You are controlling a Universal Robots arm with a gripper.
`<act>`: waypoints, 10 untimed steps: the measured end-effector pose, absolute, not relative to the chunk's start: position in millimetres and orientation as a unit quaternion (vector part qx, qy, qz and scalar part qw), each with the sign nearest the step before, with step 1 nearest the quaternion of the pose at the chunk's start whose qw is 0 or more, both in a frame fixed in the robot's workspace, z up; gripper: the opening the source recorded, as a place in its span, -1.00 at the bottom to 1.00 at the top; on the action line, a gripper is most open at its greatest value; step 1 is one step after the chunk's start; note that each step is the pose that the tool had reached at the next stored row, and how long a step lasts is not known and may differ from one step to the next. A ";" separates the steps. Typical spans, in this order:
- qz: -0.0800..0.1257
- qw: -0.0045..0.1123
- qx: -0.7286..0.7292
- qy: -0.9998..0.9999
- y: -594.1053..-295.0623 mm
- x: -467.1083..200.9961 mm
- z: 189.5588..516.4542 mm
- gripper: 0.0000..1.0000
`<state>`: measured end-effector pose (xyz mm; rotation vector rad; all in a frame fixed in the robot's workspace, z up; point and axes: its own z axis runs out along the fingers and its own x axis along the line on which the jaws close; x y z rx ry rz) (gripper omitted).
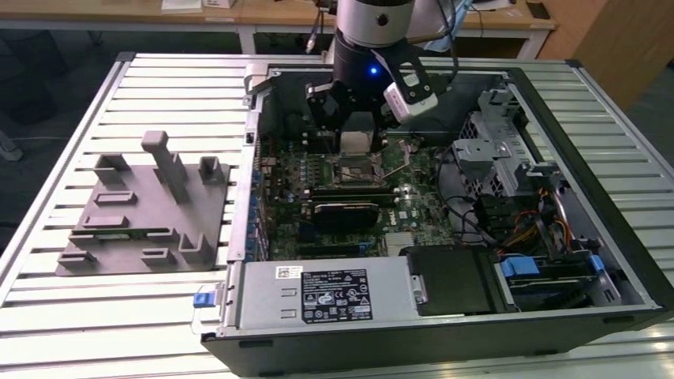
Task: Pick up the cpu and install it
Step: 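Pick up the cpu and move it towards the insertion slot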
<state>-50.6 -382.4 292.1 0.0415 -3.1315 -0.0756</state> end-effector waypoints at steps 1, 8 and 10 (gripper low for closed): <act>-0.024 0.004 0.013 -1.000 -381.7 -49.5 290.6 0.08; -0.024 0.005 0.013 -1.000 -377.6 -42.9 281.3 0.08; -0.024 0.005 0.013 -1.000 -376.7 -41.7 279.0 0.08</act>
